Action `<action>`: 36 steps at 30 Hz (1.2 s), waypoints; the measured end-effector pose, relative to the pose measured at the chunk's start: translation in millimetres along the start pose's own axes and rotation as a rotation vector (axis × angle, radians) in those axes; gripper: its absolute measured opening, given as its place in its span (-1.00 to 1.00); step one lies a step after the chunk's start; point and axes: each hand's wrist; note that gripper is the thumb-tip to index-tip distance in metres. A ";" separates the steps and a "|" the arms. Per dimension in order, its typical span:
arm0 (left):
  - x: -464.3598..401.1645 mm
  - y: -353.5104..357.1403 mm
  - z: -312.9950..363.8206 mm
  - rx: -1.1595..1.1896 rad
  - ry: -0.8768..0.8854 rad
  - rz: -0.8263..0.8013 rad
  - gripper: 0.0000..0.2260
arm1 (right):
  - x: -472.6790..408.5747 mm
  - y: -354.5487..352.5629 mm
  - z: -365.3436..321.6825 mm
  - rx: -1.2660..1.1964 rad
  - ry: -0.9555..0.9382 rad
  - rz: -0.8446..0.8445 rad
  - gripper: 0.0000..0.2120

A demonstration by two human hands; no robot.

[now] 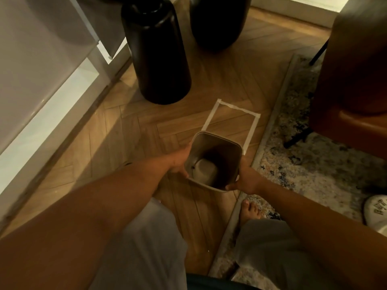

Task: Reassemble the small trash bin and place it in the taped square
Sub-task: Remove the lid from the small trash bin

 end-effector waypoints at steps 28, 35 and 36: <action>80.3 -41.4 -116.8 0.194 -0.201 0.416 -0.36 | -30.9 18.6 -160.8 0.364 -0.285 0.102 -0.14; 123.7 -30.6 -196.4 0.161 -0.437 0.497 -0.34 | -69.9 78.3 -215.8 0.394 -0.358 0.000 -0.23; 129.8 -27.9 -208.1 0.193 -0.472 0.495 -0.31 | -77.6 90.0 -221.4 0.401 -0.346 -0.022 -0.22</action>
Point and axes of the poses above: each hand's wrist, its own x-axis away from the middle knuckle, its own y-axis out of the palm, z = x × y, and after that the axes turned 7 degrees about y, right-handed
